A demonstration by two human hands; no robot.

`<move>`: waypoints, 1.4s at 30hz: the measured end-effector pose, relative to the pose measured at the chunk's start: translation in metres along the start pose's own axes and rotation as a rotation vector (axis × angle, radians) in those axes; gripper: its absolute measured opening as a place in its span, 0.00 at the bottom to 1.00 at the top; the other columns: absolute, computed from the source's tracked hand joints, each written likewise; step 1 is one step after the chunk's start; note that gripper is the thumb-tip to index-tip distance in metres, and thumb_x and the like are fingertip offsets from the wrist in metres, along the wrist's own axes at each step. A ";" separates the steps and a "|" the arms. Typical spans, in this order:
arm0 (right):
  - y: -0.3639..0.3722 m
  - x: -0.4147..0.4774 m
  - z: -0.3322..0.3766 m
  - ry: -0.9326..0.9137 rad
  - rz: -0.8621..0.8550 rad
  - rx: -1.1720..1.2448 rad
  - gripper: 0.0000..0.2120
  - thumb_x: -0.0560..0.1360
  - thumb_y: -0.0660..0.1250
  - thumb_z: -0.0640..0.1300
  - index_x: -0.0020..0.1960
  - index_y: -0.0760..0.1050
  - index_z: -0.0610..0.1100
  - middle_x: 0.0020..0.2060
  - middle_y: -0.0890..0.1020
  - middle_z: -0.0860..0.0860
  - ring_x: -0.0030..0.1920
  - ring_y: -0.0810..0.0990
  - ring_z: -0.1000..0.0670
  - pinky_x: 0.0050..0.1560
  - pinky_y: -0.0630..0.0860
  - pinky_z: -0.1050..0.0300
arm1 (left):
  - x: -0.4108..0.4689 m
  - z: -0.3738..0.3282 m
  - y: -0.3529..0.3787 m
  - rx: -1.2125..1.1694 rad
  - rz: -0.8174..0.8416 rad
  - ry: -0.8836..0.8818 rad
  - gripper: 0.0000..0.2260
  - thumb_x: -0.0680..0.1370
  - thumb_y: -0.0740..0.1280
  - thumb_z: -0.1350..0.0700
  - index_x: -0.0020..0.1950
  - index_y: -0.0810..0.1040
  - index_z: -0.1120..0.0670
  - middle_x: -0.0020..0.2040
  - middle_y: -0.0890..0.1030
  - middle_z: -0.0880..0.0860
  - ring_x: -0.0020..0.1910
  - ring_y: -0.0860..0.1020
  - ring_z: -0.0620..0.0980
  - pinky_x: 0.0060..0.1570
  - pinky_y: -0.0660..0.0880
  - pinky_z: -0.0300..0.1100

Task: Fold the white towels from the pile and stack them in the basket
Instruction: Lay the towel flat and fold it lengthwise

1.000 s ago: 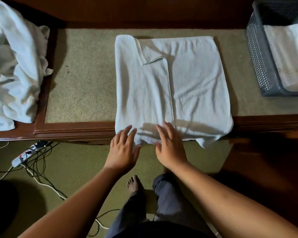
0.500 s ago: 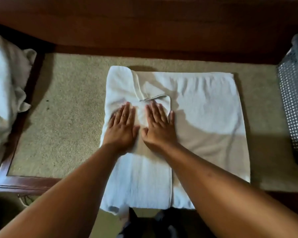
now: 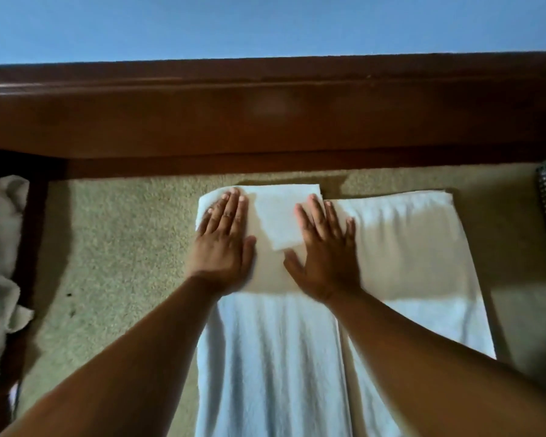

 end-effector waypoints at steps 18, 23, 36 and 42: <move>-0.010 -0.024 0.010 0.226 0.044 0.218 0.41 0.73 0.62 0.60 0.81 0.52 0.51 0.80 0.52 0.44 0.77 0.57 0.41 0.74 0.59 0.42 | -0.056 0.010 0.000 -0.181 -0.004 -0.196 0.35 0.82 0.55 0.38 0.83 0.47 0.51 0.83 0.41 0.54 0.81 0.42 0.54 0.77 0.45 0.53; -0.013 -0.123 0.011 0.542 -0.059 0.632 0.27 0.74 0.73 0.50 0.69 0.71 0.41 0.57 0.76 0.47 0.60 0.76 0.45 0.55 0.67 0.60 | -0.190 -0.001 0.013 -0.568 0.049 -0.498 0.40 0.76 0.68 0.37 0.80 0.58 0.57 0.70 0.70 0.59 0.68 0.70 0.60 0.66 0.70 0.55; -0.003 -0.288 0.004 0.568 0.387 0.551 0.18 0.77 0.68 0.53 0.37 0.69 0.41 0.32 0.74 0.47 0.37 0.75 0.44 0.34 0.66 0.53 | -0.337 -0.043 0.023 -0.968 0.295 -0.847 0.14 0.75 0.74 0.44 0.48 0.83 0.54 0.43 0.86 0.52 0.44 0.84 0.52 0.48 0.81 0.51; -0.001 -0.302 -0.006 0.554 0.601 0.535 0.12 0.75 0.69 0.48 0.39 0.70 0.43 0.36 0.75 0.45 0.36 0.75 0.47 0.36 0.69 0.57 | -0.358 -0.045 0.024 -0.822 0.249 -0.806 0.12 0.77 0.73 0.49 0.51 0.81 0.57 0.44 0.83 0.53 0.43 0.81 0.52 0.39 0.75 0.44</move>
Point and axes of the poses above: each hand's wrist, its own x-axis towards the middle knuckle, its own y-axis out of the palm, z = x × y, the point moved 4 cm from there along x, towards the middle knuckle
